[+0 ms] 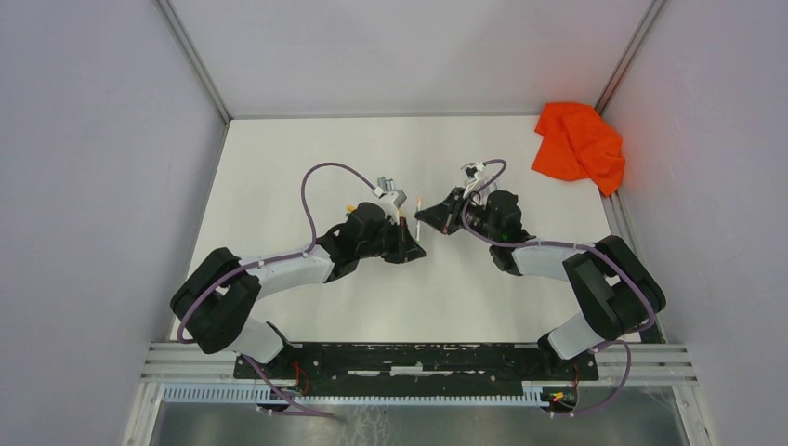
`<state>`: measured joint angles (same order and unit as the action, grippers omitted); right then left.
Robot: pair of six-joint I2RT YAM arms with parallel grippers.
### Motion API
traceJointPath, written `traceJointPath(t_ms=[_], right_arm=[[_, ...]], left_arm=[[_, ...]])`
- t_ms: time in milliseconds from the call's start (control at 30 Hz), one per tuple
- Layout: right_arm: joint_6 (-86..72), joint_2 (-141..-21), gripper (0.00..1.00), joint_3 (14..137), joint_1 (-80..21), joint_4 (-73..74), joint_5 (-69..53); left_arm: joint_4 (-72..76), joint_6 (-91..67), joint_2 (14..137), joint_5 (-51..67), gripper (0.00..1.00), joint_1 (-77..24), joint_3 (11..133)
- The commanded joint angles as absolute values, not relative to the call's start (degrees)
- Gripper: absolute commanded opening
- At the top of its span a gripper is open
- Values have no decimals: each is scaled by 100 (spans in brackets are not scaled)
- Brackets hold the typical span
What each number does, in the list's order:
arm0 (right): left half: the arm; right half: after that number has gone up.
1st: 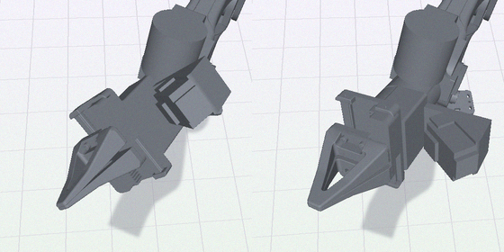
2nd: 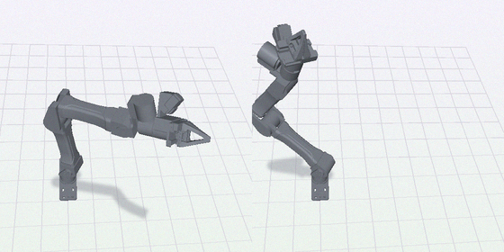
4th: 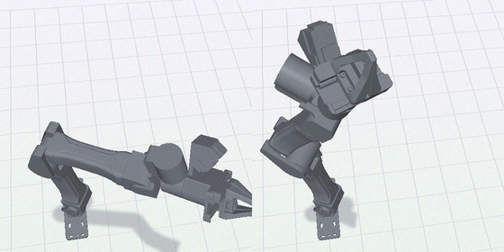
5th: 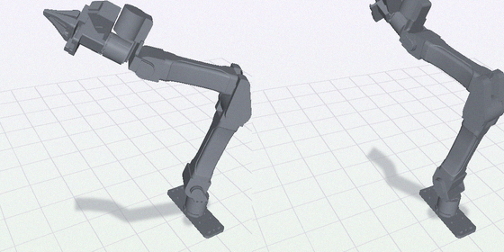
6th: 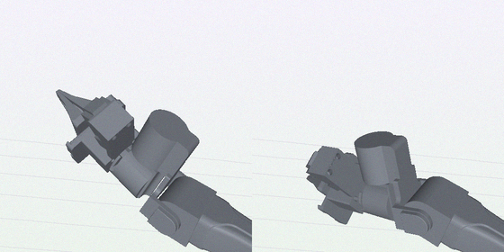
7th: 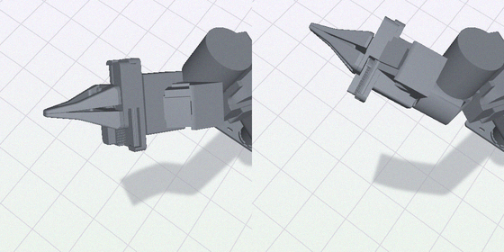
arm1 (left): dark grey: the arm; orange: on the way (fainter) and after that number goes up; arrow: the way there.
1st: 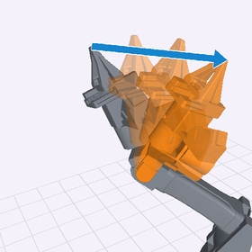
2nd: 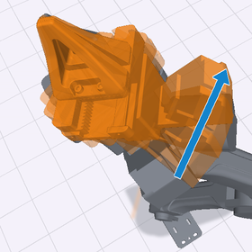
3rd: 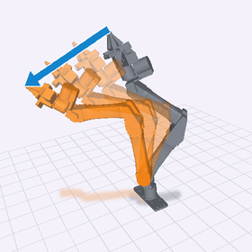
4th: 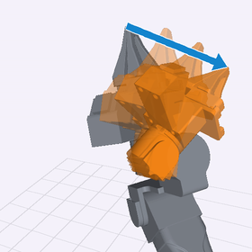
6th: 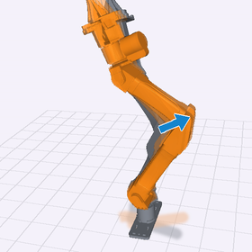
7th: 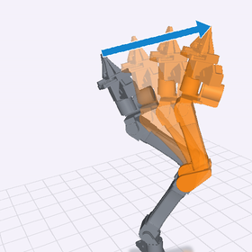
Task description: Open the pen caps
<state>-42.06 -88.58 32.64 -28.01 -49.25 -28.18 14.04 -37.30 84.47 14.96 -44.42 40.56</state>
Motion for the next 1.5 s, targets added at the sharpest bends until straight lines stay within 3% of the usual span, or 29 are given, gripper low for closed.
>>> traceJointPath(t_ms=[0,233,600,967,1333,1467], right_arm=[[-3555,-8896,0,3427,-2826,-4422,-2673],[-3450,-8755,0,3428,-2800,-4478,-2377],[-4661,-9076,0,3435,-2423,-5966,-2500],[-5429,-9617,0,3571,-2057,-7357,-2978],[-6855,-10463,0,4516,-1929,-8958,-3674],[-6579,-10396,0,4784,-1932,-8517,-3731]], left_arm=[[1585,-3307,8316,1851,2,-4493,4456],[1518,-3339,8028,1680,2,-4486,4205],[1680,-3041,7581,1809,2,-4588,3630],[2183,-3162,7199,2747,2,-4596,3357],[3259,-4198,7181,3526,2,-4633,3221],[2917,-4234,6915,3203,2,-4632,3275]])
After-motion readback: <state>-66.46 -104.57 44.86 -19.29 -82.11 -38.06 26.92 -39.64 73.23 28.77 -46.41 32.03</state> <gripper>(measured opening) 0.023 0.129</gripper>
